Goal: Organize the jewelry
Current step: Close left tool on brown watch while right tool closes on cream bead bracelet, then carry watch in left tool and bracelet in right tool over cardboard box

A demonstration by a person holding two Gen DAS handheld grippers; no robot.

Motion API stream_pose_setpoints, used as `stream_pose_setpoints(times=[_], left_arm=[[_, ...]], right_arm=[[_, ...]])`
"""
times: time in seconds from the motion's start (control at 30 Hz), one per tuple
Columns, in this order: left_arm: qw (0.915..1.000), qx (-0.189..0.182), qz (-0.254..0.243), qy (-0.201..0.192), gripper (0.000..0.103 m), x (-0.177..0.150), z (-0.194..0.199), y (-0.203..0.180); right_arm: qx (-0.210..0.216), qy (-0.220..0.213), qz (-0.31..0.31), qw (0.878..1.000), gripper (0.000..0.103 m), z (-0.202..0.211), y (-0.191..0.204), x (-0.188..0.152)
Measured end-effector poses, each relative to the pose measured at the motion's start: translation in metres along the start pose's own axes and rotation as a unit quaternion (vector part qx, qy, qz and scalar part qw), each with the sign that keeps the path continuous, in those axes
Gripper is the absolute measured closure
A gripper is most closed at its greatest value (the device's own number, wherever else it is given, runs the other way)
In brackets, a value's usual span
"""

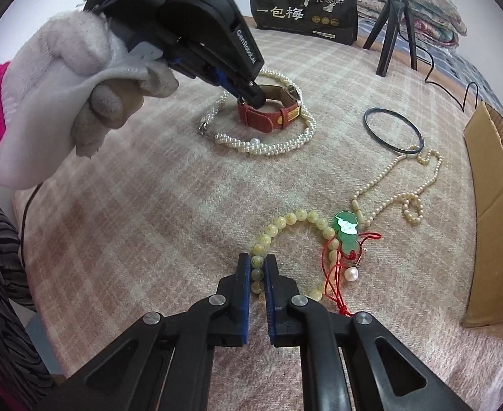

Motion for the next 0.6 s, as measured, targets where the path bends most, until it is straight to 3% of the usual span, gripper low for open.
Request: stream_pose_setpoints(times=[0.6], left_arm=[[0.9980, -0.015, 0.025, -0.056, 0.098, -0.001, 0.051, 0.022]], right_arm=[[-0.014, -0.078, 0.014, 0.997, 0.098, 0.051, 0.015, 0.016]])
Point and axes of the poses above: each gripper's, at about its wrist camera, not at the fingertips, and z roughly against the way its jaws point, y to its left, x to its top, the point moved 1 cm from there along -z, roughly the way its jaws point, and after that the axes turned 11 degrees about x, right-handed, at the moved point
